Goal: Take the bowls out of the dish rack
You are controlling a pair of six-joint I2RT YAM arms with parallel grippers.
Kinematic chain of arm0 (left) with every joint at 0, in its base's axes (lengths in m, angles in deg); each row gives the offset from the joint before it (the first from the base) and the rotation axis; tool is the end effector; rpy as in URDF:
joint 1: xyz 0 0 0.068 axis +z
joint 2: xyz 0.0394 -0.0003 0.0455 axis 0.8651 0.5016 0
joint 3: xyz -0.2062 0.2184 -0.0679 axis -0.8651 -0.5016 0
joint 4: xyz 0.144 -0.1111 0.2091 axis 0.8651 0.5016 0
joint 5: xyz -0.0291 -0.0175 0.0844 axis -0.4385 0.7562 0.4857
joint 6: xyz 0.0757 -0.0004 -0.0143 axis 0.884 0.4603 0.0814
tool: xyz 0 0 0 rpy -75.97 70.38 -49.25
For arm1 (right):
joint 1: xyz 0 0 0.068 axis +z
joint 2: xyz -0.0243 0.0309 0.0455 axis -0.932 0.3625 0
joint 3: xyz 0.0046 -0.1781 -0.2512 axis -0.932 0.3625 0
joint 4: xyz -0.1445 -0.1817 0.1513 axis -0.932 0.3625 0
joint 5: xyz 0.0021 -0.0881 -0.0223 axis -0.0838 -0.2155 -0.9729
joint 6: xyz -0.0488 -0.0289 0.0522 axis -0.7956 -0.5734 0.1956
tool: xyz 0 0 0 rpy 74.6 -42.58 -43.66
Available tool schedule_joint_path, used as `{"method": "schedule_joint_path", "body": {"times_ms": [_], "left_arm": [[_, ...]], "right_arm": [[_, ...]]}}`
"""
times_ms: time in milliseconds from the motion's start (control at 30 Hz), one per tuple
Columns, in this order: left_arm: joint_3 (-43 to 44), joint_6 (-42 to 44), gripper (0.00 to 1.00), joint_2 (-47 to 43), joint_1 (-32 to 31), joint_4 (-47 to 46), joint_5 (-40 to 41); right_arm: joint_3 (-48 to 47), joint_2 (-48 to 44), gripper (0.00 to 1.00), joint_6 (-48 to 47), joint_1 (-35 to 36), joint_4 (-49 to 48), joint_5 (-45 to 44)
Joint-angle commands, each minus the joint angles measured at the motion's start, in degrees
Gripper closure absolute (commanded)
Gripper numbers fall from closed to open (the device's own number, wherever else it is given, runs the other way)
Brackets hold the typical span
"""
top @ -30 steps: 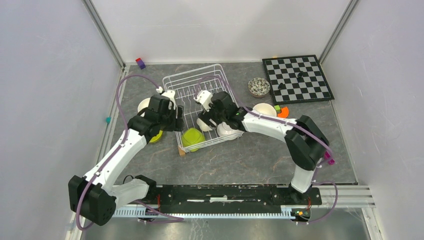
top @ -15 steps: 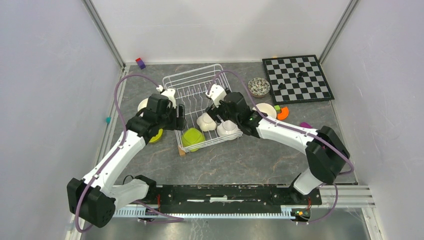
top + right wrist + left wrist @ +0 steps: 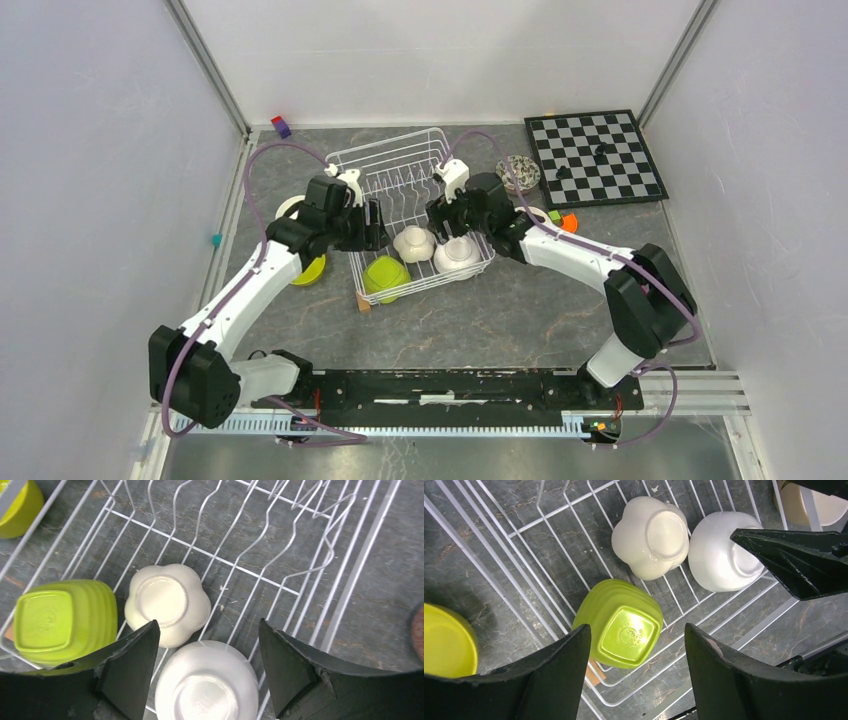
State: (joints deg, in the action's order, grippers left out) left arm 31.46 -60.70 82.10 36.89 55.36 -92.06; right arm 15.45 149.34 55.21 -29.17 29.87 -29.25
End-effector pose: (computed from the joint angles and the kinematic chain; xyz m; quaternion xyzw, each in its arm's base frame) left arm 0.2538 -0.1169 0.2978 0.0574 0.9207 -0.1922 0.3348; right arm 0.3139 0.2638 0.2600 -0.2915 0.8060 0.2020 0.4739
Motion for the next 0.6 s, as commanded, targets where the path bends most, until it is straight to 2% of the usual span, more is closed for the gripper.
{"method": "schedule_joint_path", "body": {"times_ms": [0,200,567], "left_arm": [[0.2,-6.8,0.25,0.4,-0.3,-3.9,-2.2],[-1.6,-8.5,0.26,1.7,-0.3,-6.4,-1.4],[0.9,-9.3,0.27,6.1,-0.5,-7.3,-1.9]], "right_arm": [[-1.0,2.7,0.22,5.5,-1.1,-4.2,8.9],[-8.3,10.5,0.25,6.4,-1.1,0.1,12.9],[-14.1,16.2,0.32,4.3,-1.2,6.8,8.5]]}}
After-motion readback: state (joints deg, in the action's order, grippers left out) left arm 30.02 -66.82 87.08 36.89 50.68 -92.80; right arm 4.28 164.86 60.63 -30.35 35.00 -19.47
